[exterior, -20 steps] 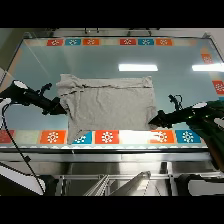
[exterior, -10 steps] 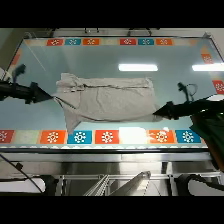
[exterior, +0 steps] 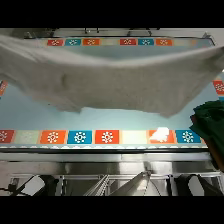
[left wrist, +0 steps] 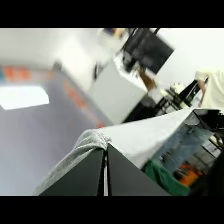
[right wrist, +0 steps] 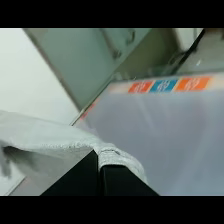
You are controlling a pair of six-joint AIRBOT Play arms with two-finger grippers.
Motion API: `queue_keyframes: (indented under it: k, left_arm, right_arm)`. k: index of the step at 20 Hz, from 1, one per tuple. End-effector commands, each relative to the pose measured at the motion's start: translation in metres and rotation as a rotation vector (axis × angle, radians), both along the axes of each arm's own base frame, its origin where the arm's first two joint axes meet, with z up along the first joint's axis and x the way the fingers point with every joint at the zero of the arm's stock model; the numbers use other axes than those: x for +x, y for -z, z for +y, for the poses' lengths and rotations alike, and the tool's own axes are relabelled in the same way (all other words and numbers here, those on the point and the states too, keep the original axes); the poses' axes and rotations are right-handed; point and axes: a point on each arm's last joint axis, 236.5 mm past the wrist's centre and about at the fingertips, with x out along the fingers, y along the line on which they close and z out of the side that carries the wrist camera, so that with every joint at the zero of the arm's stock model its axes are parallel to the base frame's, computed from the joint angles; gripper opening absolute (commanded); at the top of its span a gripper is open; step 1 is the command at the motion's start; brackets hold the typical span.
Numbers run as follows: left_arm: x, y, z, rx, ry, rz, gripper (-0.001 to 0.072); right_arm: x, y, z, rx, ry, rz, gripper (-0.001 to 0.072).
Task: Fold the shirts.
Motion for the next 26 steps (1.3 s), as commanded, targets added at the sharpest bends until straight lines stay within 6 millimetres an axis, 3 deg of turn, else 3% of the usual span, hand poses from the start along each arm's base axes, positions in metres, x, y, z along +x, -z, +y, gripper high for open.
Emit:
queue_keyframes:
  k: [1,3,4,5,7,10,14,17,19,21,23,26]
  left_arm:
    - [-0.069,-0.074,-0.022,0.078,-0.001,-0.299,0.0019]
    - [-0.065,-0.074,-0.020,0.147,-0.042,-0.296,0.0019]
    - [-0.052,-0.064,-0.010,0.169,-0.068,-0.245,0.0019]
    - [-0.035,-0.047,-0.002,0.181,-0.075,-0.162,0.0019]
    - [-0.001,0.007,0.010,0.205,-0.033,0.057,0.0020]
    - [0.050,0.096,0.006,0.196,0.080,0.329,0.0020]
    - [0.114,0.215,-0.009,0.215,0.160,0.601,0.0020]
    - [0.157,0.290,-0.011,0.264,0.186,0.732,0.0019]
    - [0.186,0.330,-0.006,0.282,0.182,0.806,0.0019]
    - [0.212,0.360,0.001,0.270,0.167,0.861,0.0019]
    - [0.232,0.377,0.009,0.254,0.144,0.886,0.0019]
    - [0.254,0.400,0.024,0.221,0.069,0.898,0.0019]
  right_arm:
    - [-0.042,-0.061,0.012,-0.076,0.126,-0.186,0.0013]
    - [-0.038,-0.057,0.011,-0.072,0.111,-0.171,0.0013]
    - [-0.029,-0.049,0.004,-0.070,0.115,-0.138,0.0013]
    - [-0.018,-0.039,-0.004,-0.065,0.112,-0.097,0.0013]
    - [0.008,-0.010,-0.014,-0.032,0.077,0.003,0.0013]
    - [0.047,0.060,-0.013,-0.014,-0.009,0.212,0.0013]
    - [0.098,0.159,0.013,0.033,-0.126,0.411,0.0013]
    - [0.150,0.246,0.018,0.070,-0.096,0.563,0.0013]
    - [0.183,0.304,0.008,0.102,-0.025,0.646,0.0013]
    - [0.209,0.341,0.000,0.189,0.012,0.665,0.0013]
    - [0.228,0.366,-0.011,0.271,0.038,0.686,0.0013]
    - [0.248,0.382,-0.030,0.289,0.060,0.695,0.0013]
